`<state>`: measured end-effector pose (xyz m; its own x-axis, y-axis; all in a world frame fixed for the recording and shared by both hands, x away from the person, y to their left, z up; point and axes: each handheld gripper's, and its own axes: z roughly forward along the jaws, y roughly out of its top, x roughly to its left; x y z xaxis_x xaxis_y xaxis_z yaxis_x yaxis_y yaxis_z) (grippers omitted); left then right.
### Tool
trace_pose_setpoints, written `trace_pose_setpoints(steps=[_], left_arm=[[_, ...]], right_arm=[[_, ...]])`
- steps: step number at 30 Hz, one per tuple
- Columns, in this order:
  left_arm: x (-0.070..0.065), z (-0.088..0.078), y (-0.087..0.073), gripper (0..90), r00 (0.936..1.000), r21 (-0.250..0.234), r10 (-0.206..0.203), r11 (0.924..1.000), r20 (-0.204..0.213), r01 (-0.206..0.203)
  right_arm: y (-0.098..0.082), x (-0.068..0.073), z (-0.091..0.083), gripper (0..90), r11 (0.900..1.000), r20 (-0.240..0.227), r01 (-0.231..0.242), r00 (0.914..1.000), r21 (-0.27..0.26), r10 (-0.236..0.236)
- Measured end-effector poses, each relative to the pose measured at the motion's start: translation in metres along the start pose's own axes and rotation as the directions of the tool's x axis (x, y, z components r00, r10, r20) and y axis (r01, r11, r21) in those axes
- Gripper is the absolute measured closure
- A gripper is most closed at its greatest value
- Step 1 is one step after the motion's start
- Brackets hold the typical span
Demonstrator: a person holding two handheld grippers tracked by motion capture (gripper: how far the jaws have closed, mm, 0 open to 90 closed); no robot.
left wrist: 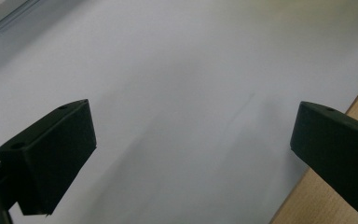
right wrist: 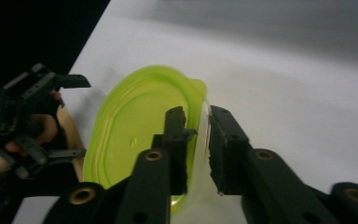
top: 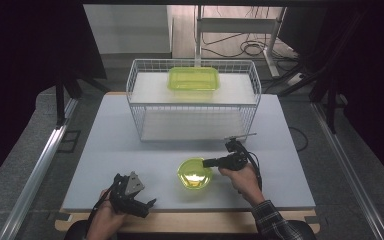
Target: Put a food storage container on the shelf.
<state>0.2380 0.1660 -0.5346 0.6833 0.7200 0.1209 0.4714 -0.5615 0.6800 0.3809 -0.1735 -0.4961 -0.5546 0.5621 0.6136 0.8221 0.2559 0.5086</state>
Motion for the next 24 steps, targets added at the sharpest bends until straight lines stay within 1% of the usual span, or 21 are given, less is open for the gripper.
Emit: trace_pose_setpoints(steps=[2, 4, 5, 6, 10, 11, 15, 18, 24], left_arm=[[0.0, 0.0, 0.0, 0.0, 1.0, 0.002, 0.002, 1.0, -0.001, -0.002], [0.0, 0.0, 0.0, 0.0, 1.0, -0.002, 0.0, 1.0, -0.002, 0.0], [0.0, 0.0, 0.0, 0.0, 1.0, -0.002, 0.0, 1.0, -0.002, 0.0], [0.0, 0.0, 0.0, 0.0, 1.0, -0.003, -0.001, 1.0, -0.003, 0.001], [0.0, -0.001, 0.0, 0.0, 1.0, -0.003, 0.0, 1.0, -0.005, 0.0], [0.0, -0.001, 0.0, 0.0, 1.0, -0.003, -0.001, 1.0, -0.006, 0.001], [0.0, -0.001, 0.0, 0.0, 1.0, -0.004, -0.001, 1.0, -0.008, 0.001], [0.001, -0.001, 0.0, 0.1, 0.9999, -0.007, -0.008, 0.9999, -0.008, 0.008], [0.002, -0.001, 0.0, 0.2, 0.9999, -0.007, -0.013, 0.9999, -0.008, 0.013]], right_arm=[[0.0, 0.0, 0.0, 80.0, 1.0, -0.006, -0.008, 1.0, 0.0, 0.008], [0.0, -0.002, -0.001, 81.1, 0.999, -0.049, -0.046, 0.9977, 0.002, 0.046], [0.0, -0.002, -0.001, 81.1, 0.999, -0.049, -0.046, 0.9977, 0.002, 0.046], [0.0, -0.002, -0.004, 81.2, 0.998, -0.052, -0.056, 0.9971, -0.007, 0.056], [0.002, 0.0, -0.008, 81.3, 0.999, -0.039, -0.047, 0.9982, -0.024, 0.046], [0.003, 0.0, -0.011, 81.4, 0.998, -0.055, -0.052, 0.9972, -0.035, 0.05], [0.005, 0.003, -0.016, 81.4, 0.998, -0.054, -0.048, 0.9975, -0.048, 0.045], [0.009, 0.004, -0.023, 81.4, 0.996, -0.074, -0.053, 0.9961, -0.072, 0.047], [0.016, 0.008, -0.033, 81.4, 0.993, -0.098, -0.054, 0.9942, -0.106, 0.044]])
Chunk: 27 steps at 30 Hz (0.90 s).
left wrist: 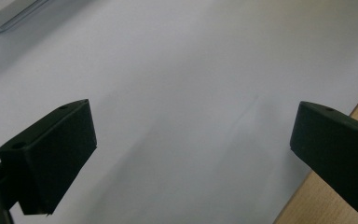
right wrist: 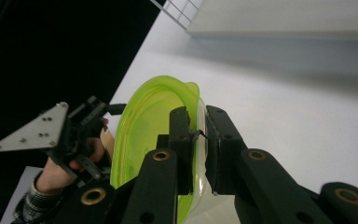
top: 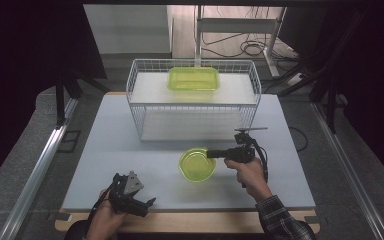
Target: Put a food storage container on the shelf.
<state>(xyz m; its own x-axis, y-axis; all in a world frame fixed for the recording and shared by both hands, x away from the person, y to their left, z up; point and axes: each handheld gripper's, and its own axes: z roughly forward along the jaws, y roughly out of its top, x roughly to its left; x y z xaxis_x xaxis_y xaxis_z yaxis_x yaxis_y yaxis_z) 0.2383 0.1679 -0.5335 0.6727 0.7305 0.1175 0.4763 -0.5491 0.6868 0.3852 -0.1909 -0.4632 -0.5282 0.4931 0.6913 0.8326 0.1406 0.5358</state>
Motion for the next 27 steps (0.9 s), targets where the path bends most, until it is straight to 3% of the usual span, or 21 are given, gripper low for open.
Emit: trace_pose_setpoints(steps=[12, 19, 27], left_arm=[[0.001, -0.001, 0.0, 0.1, 0.9999, -0.008, -0.016, 0.9998, -0.002, 0.016], [0.001, -0.001, 0.0, 0.1, 0.9999, -0.006, -0.014, 0.9999, 0.0, 0.014], [0.001, 0.0, 0.0, 0.1, 0.9999, -0.004, -0.013, 0.9999, 0.0, 0.013]], right_arm=[[0.018, 0.016, -0.016, 81.4, 0.999, -0.033, -0.001, 0.9995, -0.046, -0.001], [0.032, 0.03, -0.023, 81.4, 0.997, -0.028, 0.031, 0.9991, -0.069, -0.033], [0.046, 0.039, -0.028, 81.4, 0.995, -0.026, 0.032, 0.9991, -0.094, -0.035]])
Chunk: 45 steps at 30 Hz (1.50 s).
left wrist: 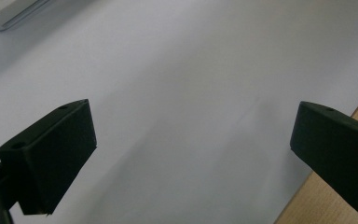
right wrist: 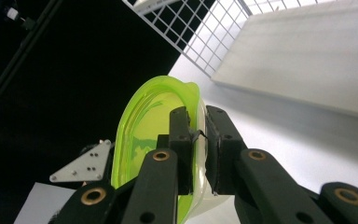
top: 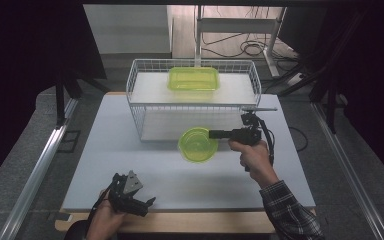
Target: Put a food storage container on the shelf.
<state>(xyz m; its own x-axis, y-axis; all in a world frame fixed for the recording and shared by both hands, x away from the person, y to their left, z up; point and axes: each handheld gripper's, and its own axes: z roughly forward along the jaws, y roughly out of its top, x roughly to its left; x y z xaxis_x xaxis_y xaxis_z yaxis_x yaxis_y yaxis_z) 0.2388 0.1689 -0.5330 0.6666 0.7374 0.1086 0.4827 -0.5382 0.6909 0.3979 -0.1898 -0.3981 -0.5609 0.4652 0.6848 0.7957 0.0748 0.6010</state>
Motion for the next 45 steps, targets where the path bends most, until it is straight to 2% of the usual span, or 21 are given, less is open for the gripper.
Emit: trace_pose_setpoints(steps=[25, 29, 39, 45], left_arm=[[0.0, 0.0, 0.0, 0.1, 1.0, 0.002, 0.001, 1.0, -0.001, -0.001], [0.001, 0.001, 0.0, 0.1, 1.0, 0.006, 0.002, 1.0, 0.001, -0.002], [0.002, -0.001, -0.001, 0.1, 1.0, -0.003, -0.008, 1.0, 0.002, 0.008], [0.002, -0.001, -0.001, 0.1, 0.9999, -0.005, -0.013, 0.9999, 0.004, 0.013]], right_arm=[[0.05, 0.029, -0.016, 81.5, 0.997, -0.015, 0.015, 0.9998, -0.081, -0.016], [0.062, 0.034, -0.018, 81.5, 0.994, -0.018, 0.011, 0.9998, -0.11, -0.013], [0.089, 0.047, -0.018, 81.5, 0.988, 0.01, 0.035, 0.9994, -0.15, -0.034], [0.107, 0.053, -0.014, 81.5, 0.98, 0.026, 0.04, 0.999, -0.195, -0.036]])
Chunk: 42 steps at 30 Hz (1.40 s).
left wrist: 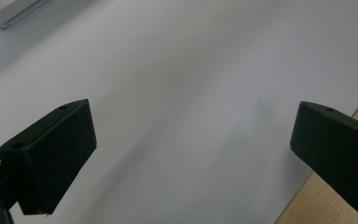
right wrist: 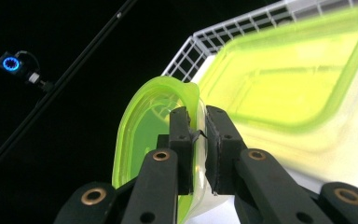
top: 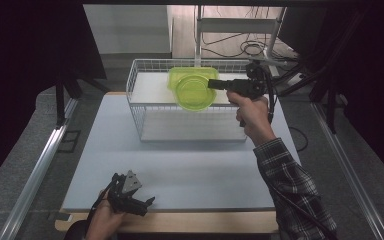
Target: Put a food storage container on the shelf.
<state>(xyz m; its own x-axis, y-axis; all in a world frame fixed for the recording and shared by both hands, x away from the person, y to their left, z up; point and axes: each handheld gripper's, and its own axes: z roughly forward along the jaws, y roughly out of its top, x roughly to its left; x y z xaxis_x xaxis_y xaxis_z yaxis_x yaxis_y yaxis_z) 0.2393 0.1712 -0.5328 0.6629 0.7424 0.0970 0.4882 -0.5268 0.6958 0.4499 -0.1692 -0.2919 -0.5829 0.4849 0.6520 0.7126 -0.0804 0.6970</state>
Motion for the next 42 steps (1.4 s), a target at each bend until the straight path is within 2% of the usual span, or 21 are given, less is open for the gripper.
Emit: trace_pose_setpoints(steps=[7, 13, 21, 25, 26, 29, 31, 38, 40, 42], left_arm=[[0.0, 0.0, 0.0, 0.1, 1.0, -0.001, -0.004, 1.0, 0.002, 0.004], [0.001, -0.001, 0.0, 0.1, 1.0, -0.002, -0.004, 1.0, 0.003, 0.004], [0.001, 0.0, -0.001, 0.1, 1.0, 0.002, -0.001, 1.0, 0.006, 0.001], [0.001, 0.0, -0.001, 0.1, 1.0, 0.005, 0.001, 1.0, 0.005, -0.001], [0.001, 0.0, -0.001, 0.1, 1.0, 0.006, 0.0, 1.0, 0.007, 0.0], [0.0, 0.0, -0.001, 0.1, 1.0, 0.008, 0.001, 1.0, 0.007, -0.001], [0.0, 0.0, -0.001, 0.1, 1.0, 0.011, 0.002, 0.9999, 0.008, -0.002], [0.0, 0.001, -0.001, 0.1, 0.9999, 0.017, 0.011, 0.9998, 0.006, -0.011], [0.0, 0.001, -0.001, 0.1, 0.9999, 0.016, 0.009, 0.9998, 0.006, -0.01], [0.0, 0.001, -0.001, 0.1, 1.0, 0.014, 0.008, 0.9999, 0.006, -0.008]], right_arm=[[0.014, 0.003, 0.01, 81.5, 0.999, 0.027, 0.002, 0.9996, -0.035, -0.001], [0.031, 0.006, 0.018, 81.5, 0.998, 0.072, 0.007, 0.9974, -0.068, -0.002], [0.043, 0.0, 0.024, 81.4, 0.995, 0.124, -0.012, 0.992, -0.098, 0.024], [0.046, -0.003, 0.028, 81.4, 0.994, 0.131, -0.026, 0.9906, -0.103, 0.039], [0.047, -0.005, 0.03, 81.2, 0.995, 0.155, -0.021, 0.9873, -0.097, 0.036], [0.048, -0.007, 0.032, 80.1, 0.994, 0.166, -0.027, 0.9851, -0.102, 0.044], [0.049, -0.005, 0.034, 78.9, 0.995, 0.213, 0.001, 0.977, -0.099, 0.02], [0.05, -0.002, 0.04, 71.9, 0.996, 0.294, 0.044, 0.9556, -0.081, -0.018], [0.05, -0.002, 0.041, 69.9, 0.996, 0.304, 0.05, 0.9524, -0.073, -0.025], [0.05, -0.003, 0.041, 66.9, 0.996, 0.302, 0.05, 0.953, -0.075, -0.025]])
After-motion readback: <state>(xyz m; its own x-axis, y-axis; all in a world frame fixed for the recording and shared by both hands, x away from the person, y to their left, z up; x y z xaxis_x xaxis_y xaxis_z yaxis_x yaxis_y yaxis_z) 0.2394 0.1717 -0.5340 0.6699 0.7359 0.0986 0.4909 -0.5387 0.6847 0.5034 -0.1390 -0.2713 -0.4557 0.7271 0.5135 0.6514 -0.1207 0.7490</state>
